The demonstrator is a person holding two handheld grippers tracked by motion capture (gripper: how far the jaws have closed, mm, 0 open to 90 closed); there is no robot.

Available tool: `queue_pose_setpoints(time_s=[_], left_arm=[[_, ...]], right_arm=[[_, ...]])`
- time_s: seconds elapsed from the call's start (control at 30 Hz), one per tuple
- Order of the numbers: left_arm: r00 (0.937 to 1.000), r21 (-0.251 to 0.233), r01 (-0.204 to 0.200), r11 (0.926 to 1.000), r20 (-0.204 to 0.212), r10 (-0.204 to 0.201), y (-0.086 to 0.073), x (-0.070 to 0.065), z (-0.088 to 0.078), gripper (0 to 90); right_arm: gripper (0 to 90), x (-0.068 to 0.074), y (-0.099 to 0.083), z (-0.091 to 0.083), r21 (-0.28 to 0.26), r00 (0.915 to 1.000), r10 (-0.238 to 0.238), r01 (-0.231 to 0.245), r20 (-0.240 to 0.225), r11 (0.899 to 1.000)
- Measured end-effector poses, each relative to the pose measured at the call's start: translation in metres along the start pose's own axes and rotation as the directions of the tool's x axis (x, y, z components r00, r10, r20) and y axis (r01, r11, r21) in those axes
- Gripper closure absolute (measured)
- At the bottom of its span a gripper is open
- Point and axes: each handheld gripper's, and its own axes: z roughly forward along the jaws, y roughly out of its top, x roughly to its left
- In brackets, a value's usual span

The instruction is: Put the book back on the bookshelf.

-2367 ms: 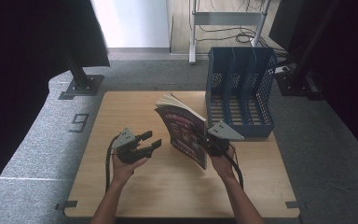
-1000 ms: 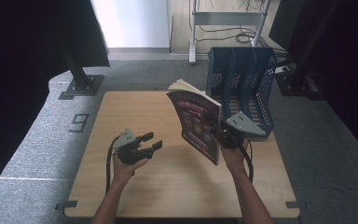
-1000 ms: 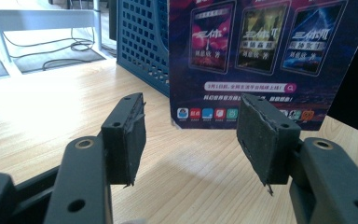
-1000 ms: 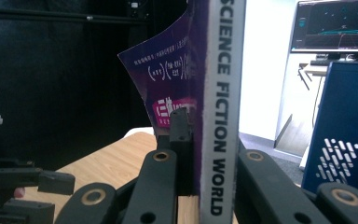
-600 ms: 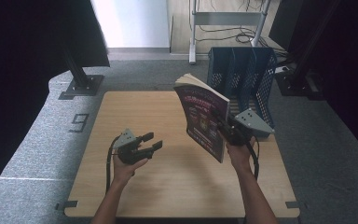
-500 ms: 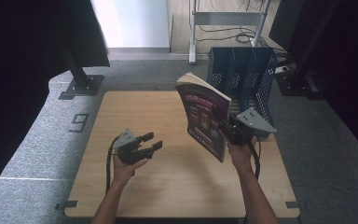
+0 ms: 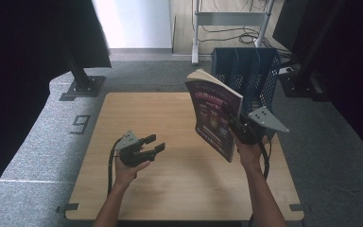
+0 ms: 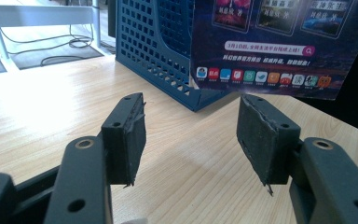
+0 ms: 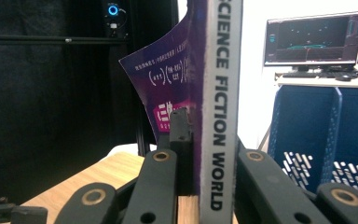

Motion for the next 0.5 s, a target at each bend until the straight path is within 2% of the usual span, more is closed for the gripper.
queue_pose_setpoints(time_s=[0.5], left_arm=[[1.0000, 0.004, 0.002, 1.0000, 0.001, -0.002, -0.001, 0.001, 0.000, 42.3]], right_arm=[[81.8, -0.017, 0.013, -0.009, -0.031, 0.9985, 0.010, -0.008, 0.054, 1.000]])
